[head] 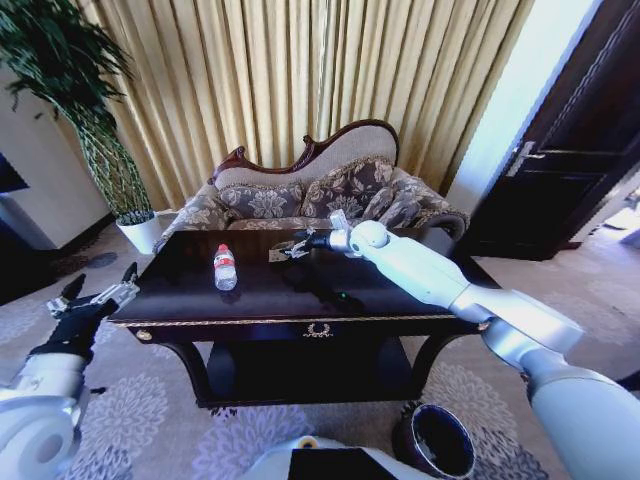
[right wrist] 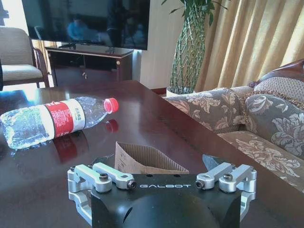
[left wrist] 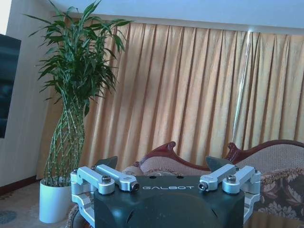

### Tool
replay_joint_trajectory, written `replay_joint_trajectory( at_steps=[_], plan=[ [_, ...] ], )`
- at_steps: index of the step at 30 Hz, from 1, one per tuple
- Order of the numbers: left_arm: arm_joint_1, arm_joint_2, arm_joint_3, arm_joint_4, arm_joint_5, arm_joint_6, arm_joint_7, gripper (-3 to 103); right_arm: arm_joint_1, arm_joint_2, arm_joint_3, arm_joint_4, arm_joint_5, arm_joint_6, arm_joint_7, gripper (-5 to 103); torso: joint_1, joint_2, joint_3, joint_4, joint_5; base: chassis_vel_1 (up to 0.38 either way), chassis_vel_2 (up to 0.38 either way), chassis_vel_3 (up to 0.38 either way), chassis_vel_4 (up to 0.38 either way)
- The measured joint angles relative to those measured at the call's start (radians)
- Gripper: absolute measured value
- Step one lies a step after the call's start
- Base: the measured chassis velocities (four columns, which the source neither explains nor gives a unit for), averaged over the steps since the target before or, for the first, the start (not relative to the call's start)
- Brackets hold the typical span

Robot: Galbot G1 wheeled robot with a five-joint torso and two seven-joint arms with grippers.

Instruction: Move to the front of the table and place the trash on the table into the trash bin.

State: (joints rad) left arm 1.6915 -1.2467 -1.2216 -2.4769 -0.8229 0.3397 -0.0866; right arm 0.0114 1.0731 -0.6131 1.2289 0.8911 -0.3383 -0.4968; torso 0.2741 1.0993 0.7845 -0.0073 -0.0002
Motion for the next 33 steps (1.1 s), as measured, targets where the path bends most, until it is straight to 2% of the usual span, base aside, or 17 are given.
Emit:
replay_joint_trajectory(
  at_steps=[6, 8, 10, 13, 15, 18, 22, 23, 26, 27, 28, 29, 30, 32, 33],
  plan=[
    [-0.001, 0.0, -0.001, 0.007, 0.0, -0.003, 0.001, 100, -0.002, 0.011, -0.013, -0.011, 0.0, 0.008, 0.002, 100, 0.0, 0.0, 0.0, 0.0, 0.0, 0.0, 0.0, 0.0, 0.0],
    [-0.002, 0.0, -0.001, 0.009, 0.0, -0.004, 0.001, 100, -0.002, 0.013, -0.015, -0.012, 0.0, 0.009, 0.003, 103, 0.0, 0.0, 0.0, 0.0, 0.0, 0.0, 0.0, 0.0, 0.0],
    [-0.003, -0.001, -0.001, 0.016, 0.0, -0.011, 0.001, 100, -0.002, 0.017, -0.019, -0.017, 0.0, 0.014, 0.004, 95, 0.0, 0.0, 0.0, 0.0, 0.0, 0.0, 0.0, 0.0, 0.0],
    [-0.003, 0.0, -0.001, 0.02, 0.0, -0.015, 0.001, 100, -0.001, 0.018, -0.024, -0.024, 0.0, 0.024, 0.004, 90, 0.0, 0.0, 0.0, 0.0, -0.0001, 0.0, 0.0, 0.0, 0.0],
    [-0.005, 0.004, -0.001, 0.025, 0.0, -0.016, 0.002, 100, 0.0, 0.019, -0.026, -0.03, 0.0, 0.029, 0.006, 80, 0.0, 0.0, 0.0, 0.0, 0.0, 0.0, 0.0, 0.0, 0.0],
    [-0.007, 0.008, -0.001, 0.027, -0.001, -0.017, 0.002, 100, 0.0, 0.019, -0.027, -0.032, 0.0, 0.033, 0.007, 74, 0.0, 0.0, 0.0, 0.0, 0.0, 0.0, 0.0, 0.0, 0.0],
    [-0.014, 0.01, 0.006, 0.034, -0.001, -0.017, 0.002, 100, -0.002, 0.015, -0.031, -0.04, 0.0, 0.04, 0.013, 52, 0.0, 0.0, 0.0, -0.0001, 0.0, 0.0, 0.0, 0.0, 0.0],
    [-0.014, 0.01, 0.006, 0.034, -0.001, -0.017, 0.002, 100, -0.002, 0.015, -0.031, -0.04, 0.0, 0.04, 0.013, 52, 0.0, 0.0, 0.0, -0.0001, 0.0, 0.0, 0.0, 0.0, 0.0],
    [-0.015, 0.008, 0.011, 0.037, -0.001, -0.017, 0.003, 100, -0.002, 0.013, -0.031, -0.043, 0.0, 0.041, 0.014, 41, 0.0, 0.0, 0.0, 0.0, 0.0, 0.0, 0.0, 0.0, 0.0],
    [-0.015, 0.008, 0.011, 0.037, -0.001, -0.017, 0.003, 100, -0.002, 0.013, -0.031, -0.043, 0.0, 0.041, 0.014, 41, 0.0, 0.0, 0.0, 0.0, 0.0, 0.0, 0.0, 0.0, 0.0],
    [-0.016, 0.008, 0.012, 0.038, -0.001, -0.017, 0.003, 100, -0.002, 0.013, -0.031, -0.044, 0.0, 0.041, 0.014, 37, 0.0, 0.0, 0.0, -0.0001, 0.0, 0.0, 0.0, 0.0, 0.0],
    [-0.016, 0.008, 0.012, 0.039, -0.001, -0.017, 0.003, 100, -0.003, 0.013, -0.031, -0.044, 0.0, 0.042, 0.014, 25, 0.0, 0.0, 0.0, 0.0, 0.0, 0.0, 0.0, 0.0, 0.0],
    [-0.016, 0.008, 0.012, 0.039, -0.001, -0.017, 0.003, 100, -0.004, 0.012, -0.032, -0.044, 0.0, 0.042, 0.014, 20, 0.0, 0.0, 0.0, 0.0, 0.0, 0.0, 0.0, 0.0, 0.0],
    [-0.016, 0.008, 0.011, 0.039, -0.001, -0.017, 0.003, 100, -0.004, 0.012, -0.032, -0.045, 0.0, 0.042, 0.014, 20, 0.0, 0.0, 0.0, 0.0, 0.0, 0.0, 0.0, 0.0, 0.0],
    [-0.016, 0.008, 0.008, 0.04, -0.001, -0.018, 0.003, 100, -0.005, 0.012, -0.032, -0.045, 0.0, 0.043, 0.014, 15, 0.0, 0.0, 0.0, 0.0, 0.0, 0.0, 0.0, 0.0, 0.0]
  ],
)
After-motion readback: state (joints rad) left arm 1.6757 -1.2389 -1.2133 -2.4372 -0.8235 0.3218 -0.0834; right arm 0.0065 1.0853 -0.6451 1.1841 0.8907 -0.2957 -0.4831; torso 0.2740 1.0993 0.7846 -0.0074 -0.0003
